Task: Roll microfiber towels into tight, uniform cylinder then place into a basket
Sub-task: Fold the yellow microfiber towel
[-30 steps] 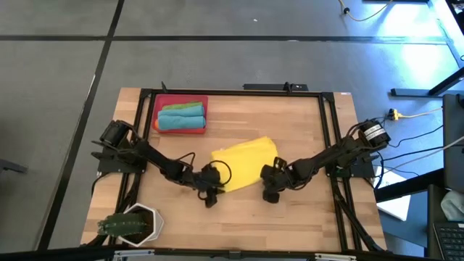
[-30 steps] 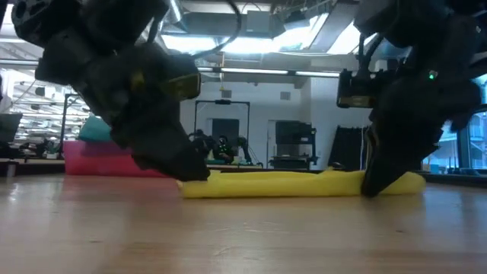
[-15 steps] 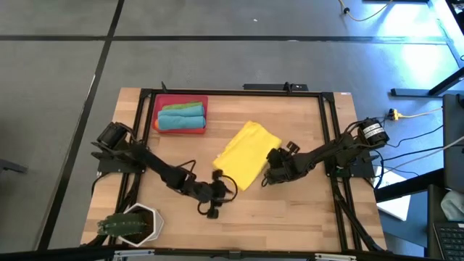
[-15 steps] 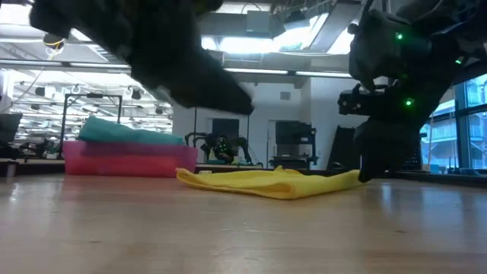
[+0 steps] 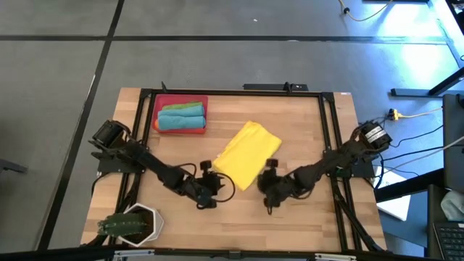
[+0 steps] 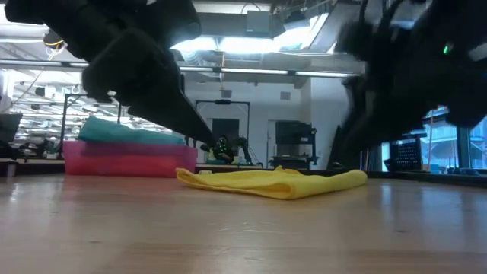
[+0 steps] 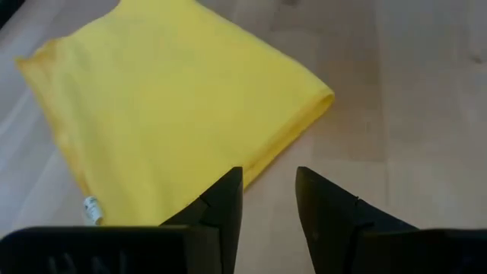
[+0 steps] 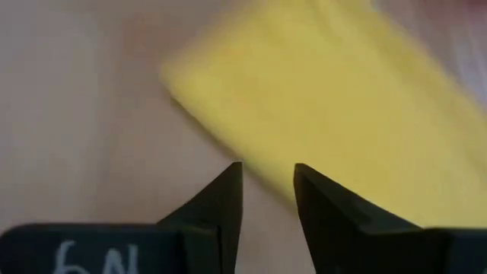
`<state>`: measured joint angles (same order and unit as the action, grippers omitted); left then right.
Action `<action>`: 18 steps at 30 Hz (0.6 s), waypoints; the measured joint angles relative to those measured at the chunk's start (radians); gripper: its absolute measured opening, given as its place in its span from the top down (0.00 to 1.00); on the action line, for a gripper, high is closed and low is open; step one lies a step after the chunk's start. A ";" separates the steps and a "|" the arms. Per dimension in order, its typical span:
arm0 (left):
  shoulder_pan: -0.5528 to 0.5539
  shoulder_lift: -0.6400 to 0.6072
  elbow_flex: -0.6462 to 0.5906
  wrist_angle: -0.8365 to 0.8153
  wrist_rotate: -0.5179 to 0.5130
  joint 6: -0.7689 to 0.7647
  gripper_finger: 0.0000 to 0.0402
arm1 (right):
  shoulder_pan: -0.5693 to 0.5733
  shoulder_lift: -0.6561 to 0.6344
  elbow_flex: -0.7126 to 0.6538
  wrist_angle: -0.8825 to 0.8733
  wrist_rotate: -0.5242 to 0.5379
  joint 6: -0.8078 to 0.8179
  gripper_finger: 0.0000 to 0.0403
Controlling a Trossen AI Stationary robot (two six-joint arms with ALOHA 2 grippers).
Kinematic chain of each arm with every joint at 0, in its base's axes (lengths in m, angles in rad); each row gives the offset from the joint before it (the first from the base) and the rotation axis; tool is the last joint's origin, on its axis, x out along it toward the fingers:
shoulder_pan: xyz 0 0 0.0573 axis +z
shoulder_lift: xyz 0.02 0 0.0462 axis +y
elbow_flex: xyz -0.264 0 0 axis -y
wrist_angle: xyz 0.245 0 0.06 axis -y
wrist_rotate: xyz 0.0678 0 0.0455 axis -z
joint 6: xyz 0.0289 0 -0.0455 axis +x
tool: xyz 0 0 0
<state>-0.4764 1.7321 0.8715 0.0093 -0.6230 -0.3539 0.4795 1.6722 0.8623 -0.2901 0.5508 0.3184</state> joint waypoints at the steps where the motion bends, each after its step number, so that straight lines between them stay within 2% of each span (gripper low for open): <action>1: 0.003 0.000 0.000 0.001 -0.001 -0.003 0.72 | 0.011 0.002 -0.004 0.081 -0.001 -0.062 0.70; 4: 0.008 0.000 0.000 0.003 -0.003 -0.009 0.72 | 0.034 0.040 -0.018 0.318 -0.051 -0.267 0.69; 7: 0.007 0.000 0.000 0.004 -0.002 -0.031 0.72 | 0.043 0.106 -0.019 0.440 -0.103 -0.390 0.65; 14: -0.004 0.000 0.000 0.006 -0.001 -0.035 0.72 | 0.024 0.218 0.013 0.448 -0.102 -0.402 0.44; 18: -0.001 0.000 0.000 0.007 -0.002 -0.036 0.72 | 0.012 0.258 0.047 0.448 -0.083 -0.405 0.39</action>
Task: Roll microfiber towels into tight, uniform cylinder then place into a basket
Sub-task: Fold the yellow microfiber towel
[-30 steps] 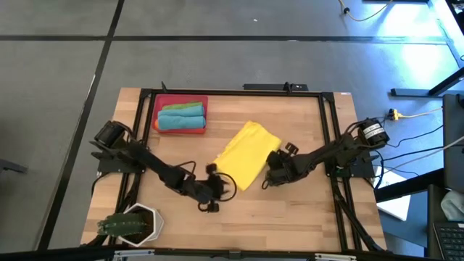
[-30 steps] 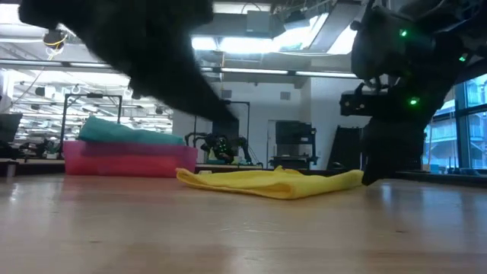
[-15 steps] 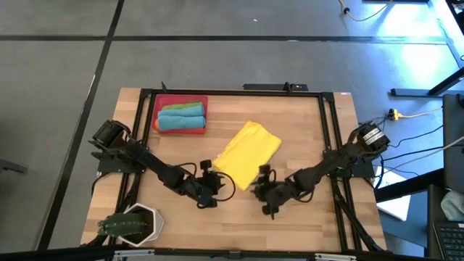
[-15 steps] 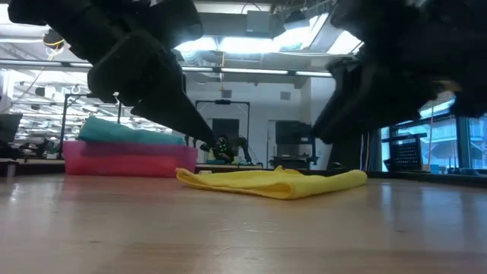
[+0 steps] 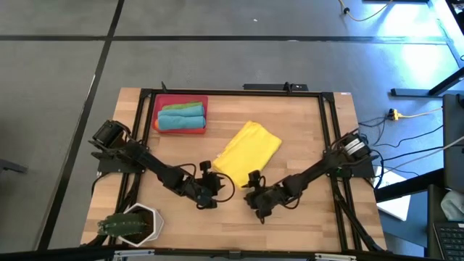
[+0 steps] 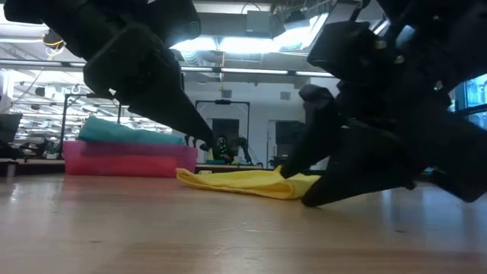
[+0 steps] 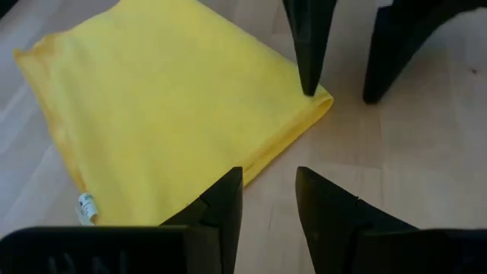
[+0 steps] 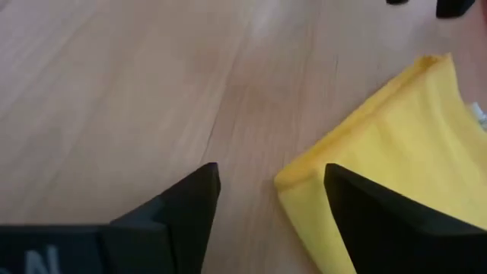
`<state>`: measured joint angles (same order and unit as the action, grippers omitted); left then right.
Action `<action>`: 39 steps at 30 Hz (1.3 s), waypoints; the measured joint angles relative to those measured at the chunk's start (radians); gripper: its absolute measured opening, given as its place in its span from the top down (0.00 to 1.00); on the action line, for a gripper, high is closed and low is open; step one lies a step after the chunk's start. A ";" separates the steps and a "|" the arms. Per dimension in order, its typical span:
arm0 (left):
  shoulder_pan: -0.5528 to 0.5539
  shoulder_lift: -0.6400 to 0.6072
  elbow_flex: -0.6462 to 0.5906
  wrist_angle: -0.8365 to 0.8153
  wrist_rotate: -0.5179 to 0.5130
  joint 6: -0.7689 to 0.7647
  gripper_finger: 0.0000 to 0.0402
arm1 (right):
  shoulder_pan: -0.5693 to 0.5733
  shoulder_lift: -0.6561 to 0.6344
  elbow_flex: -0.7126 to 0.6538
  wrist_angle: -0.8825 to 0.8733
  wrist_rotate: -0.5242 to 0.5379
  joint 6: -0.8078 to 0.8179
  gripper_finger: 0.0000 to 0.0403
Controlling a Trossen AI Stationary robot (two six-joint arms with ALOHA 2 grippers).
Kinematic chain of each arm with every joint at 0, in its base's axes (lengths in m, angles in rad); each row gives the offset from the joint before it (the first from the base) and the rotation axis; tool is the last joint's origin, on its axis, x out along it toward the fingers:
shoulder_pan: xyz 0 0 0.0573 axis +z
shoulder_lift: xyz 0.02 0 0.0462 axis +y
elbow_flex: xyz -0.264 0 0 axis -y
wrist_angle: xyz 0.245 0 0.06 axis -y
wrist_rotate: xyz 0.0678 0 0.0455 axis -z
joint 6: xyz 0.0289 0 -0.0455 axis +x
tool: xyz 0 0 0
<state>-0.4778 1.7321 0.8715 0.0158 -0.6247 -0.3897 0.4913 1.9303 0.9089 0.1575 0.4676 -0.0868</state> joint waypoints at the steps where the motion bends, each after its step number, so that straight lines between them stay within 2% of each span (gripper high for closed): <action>1: 0.000 0.000 0.000 0.000 0.000 0.000 0.72 | -0.002 0.009 0.007 0.001 0.006 -0.002 0.39; 5: 0.000 0.000 0.000 0.000 0.000 0.000 0.72 | -0.009 0.042 0.018 0.002 0.025 -0.032 0.45; 13: 0.000 0.000 0.000 0.000 0.000 -0.001 0.72 | -0.010 0.051 0.019 -0.035 0.054 -0.053 0.67; 22: 0.000 0.000 0.000 0.000 0.001 -0.023 0.72 | -0.011 0.052 0.016 -0.052 0.101 -0.075 0.77; 28: 0.000 0.000 0.000 0.000 0.001 -0.021 0.72 | -0.013 0.026 0.010 -0.078 0.095 -0.013 0.96; 33: 0.000 0.000 0.000 0.000 0.002 0.006 0.72 | -0.017 -0.046 0.004 -0.130 0.103 0.059 0.98; 39: 0.005 0.004 0.000 0.002 -0.016 0.109 0.72 | -0.014 -0.145 0.004 -0.216 0.163 0.150 0.99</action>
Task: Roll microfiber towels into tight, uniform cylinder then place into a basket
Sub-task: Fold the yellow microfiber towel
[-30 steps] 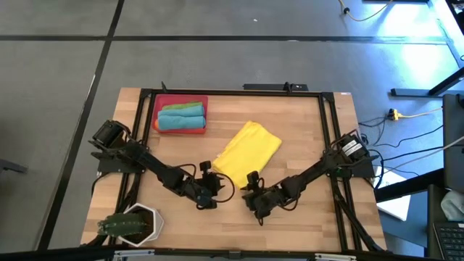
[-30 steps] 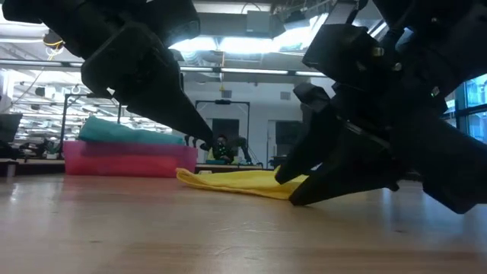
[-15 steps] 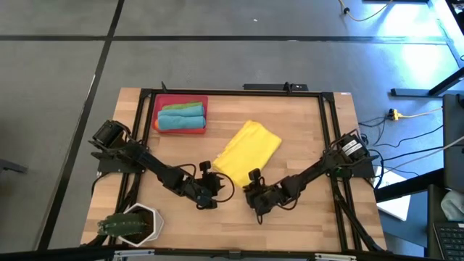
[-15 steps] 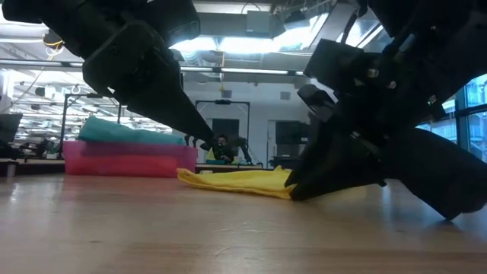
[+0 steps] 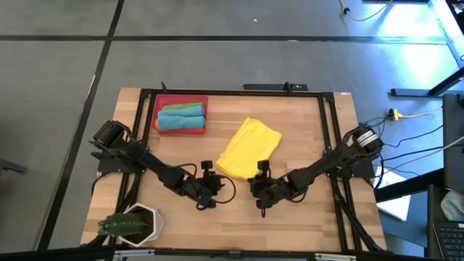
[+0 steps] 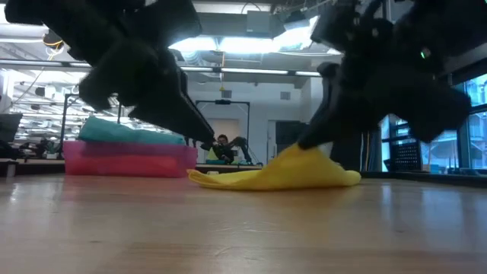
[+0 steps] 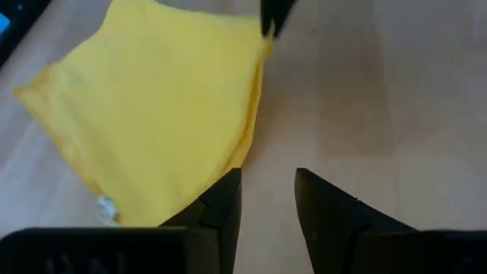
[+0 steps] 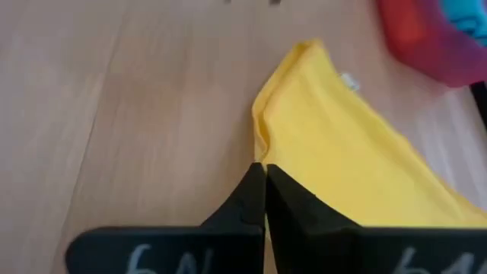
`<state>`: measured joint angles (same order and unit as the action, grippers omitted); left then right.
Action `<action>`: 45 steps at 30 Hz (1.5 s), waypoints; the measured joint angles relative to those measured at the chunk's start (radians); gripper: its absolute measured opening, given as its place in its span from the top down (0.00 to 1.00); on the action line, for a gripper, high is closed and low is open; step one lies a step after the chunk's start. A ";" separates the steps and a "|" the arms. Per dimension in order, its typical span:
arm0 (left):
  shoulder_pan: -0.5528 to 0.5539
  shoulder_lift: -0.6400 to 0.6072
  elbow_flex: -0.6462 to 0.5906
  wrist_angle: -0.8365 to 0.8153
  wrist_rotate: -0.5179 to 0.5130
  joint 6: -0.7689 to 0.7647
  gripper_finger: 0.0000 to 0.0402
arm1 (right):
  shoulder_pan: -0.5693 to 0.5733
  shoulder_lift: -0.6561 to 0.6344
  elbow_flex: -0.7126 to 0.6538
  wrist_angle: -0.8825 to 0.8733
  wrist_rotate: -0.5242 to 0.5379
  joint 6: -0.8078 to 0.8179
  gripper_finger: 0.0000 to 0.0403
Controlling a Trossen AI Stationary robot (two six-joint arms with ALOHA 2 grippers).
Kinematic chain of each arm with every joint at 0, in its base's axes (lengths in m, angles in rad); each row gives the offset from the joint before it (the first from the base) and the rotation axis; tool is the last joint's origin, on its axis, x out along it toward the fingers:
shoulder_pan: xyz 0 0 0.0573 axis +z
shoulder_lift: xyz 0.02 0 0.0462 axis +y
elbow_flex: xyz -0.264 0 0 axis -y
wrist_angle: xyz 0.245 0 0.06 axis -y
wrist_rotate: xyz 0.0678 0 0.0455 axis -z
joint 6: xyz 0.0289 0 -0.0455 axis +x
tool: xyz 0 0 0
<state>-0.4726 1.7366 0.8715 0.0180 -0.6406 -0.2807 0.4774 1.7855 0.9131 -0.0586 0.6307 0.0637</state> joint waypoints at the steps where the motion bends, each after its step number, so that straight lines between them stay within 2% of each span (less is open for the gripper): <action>1: 0.004 0.003 0.000 -0.001 0.000 0.030 0.72 | 0.000 -0.013 0.000 -0.005 0.002 0.010 0.99; 10: 0.094 0.004 0.000 0.001 0.122 0.228 0.61 | 0.001 -0.079 0.002 -0.036 0.036 0.039 1.00; 17: 0.142 0.015 0.000 -0.016 0.170 0.287 0.51 | 0.001 -0.132 0.003 -0.053 0.050 0.037 1.00; 23: 0.160 0.088 -0.001 -0.005 0.227 0.317 0.49 | 0.002 -0.151 0.004 -0.074 0.050 0.045 1.00; 33: 0.156 0.129 0.003 0.014 0.115 0.349 0.49 | 0.002 -0.151 0.004 -0.117 0.049 0.091 0.99; 36: 0.158 0.130 0.003 0.009 0.090 0.397 0.52 | 0.002 -0.151 0.004 -0.129 0.049 0.110 0.99; 39: 0.163 0.130 0.002 -0.004 0.079 0.424 0.59 | 0.003 -0.152 0.004 -0.142 0.049 0.123 0.99; 45: 0.153 0.133 -0.001 -0.017 0.057 0.451 0.86 | 0.024 -0.152 0.004 -0.173 0.047 0.169 0.99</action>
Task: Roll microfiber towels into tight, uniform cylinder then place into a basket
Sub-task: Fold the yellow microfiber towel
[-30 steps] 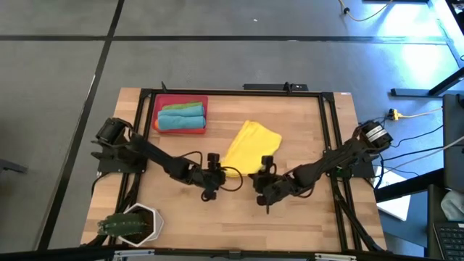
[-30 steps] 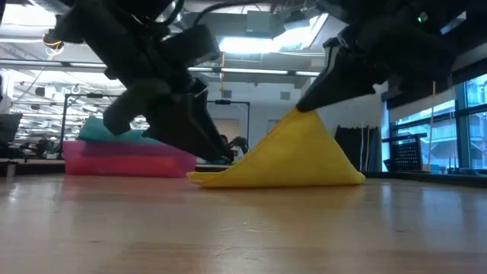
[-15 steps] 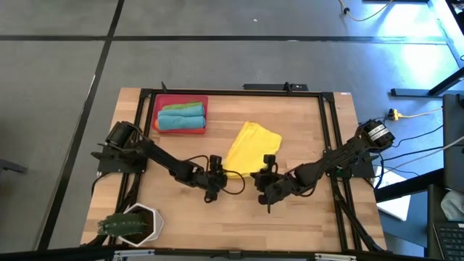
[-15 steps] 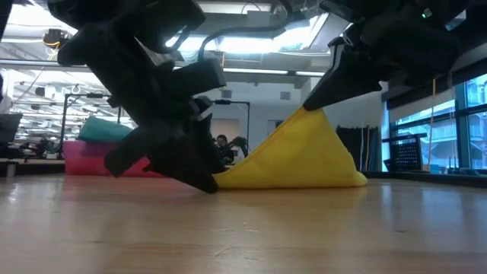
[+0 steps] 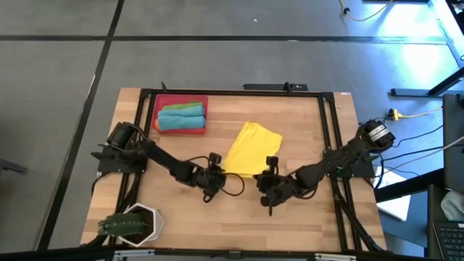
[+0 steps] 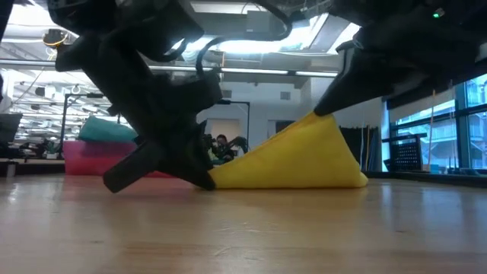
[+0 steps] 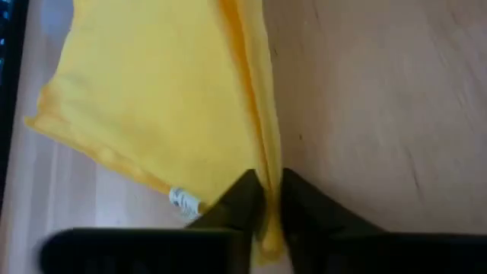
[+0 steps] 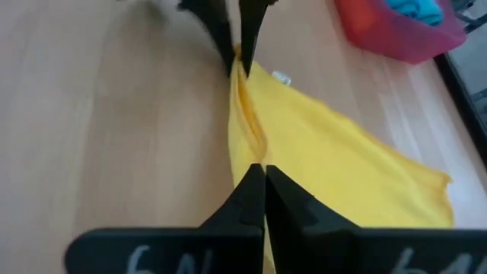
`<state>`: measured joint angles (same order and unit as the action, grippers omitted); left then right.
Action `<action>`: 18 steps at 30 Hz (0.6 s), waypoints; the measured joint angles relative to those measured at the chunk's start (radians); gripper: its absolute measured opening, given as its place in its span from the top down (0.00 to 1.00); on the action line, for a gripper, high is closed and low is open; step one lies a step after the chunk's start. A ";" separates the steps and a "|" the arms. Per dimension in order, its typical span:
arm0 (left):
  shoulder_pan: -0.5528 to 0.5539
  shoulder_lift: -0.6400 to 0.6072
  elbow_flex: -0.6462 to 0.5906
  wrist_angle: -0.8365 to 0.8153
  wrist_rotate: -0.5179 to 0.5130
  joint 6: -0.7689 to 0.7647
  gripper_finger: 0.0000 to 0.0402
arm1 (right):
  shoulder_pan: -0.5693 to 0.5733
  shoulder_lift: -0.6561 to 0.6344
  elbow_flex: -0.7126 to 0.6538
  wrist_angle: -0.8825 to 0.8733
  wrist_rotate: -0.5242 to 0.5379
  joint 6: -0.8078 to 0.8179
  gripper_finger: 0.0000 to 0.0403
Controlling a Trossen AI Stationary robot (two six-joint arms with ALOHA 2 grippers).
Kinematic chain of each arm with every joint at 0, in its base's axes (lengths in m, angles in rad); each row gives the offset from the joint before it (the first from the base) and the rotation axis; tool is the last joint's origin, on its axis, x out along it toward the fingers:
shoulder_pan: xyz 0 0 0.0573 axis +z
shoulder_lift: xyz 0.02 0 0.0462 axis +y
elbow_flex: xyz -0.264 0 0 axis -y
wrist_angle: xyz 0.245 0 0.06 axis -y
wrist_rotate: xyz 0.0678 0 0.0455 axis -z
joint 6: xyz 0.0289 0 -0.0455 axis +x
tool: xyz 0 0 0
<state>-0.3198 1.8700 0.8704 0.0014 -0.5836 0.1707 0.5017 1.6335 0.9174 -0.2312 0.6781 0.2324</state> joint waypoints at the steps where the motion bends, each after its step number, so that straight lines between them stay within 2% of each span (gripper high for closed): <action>1: -0.006 0.000 0.000 0.001 0.001 -0.007 0.92 | 0.007 0.000 0.000 -0.009 -0.005 0.005 0.99; 3: -0.019 0.001 0.003 -0.003 0.004 -0.033 0.98 | 0.021 0.000 0.000 -0.040 -0.017 0.032 0.99; 8: -0.076 0.001 0.066 -0.034 0.061 -0.103 0.99 | 0.068 0.000 0.000 -0.111 -0.058 0.129 0.99; 13: -0.148 0.001 0.202 -0.124 0.086 -0.173 1.00 | 0.150 0.000 0.000 -0.104 -0.154 0.174 0.99; 18: -0.210 0.001 0.356 -0.252 0.142 -0.248 1.00 | 0.255 0.000 0.000 -0.101 -0.159 0.255 0.99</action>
<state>-0.5299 1.8709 1.2265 -0.2501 -0.4419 -0.0769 0.7564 1.6333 0.9176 -0.3326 0.5195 0.4874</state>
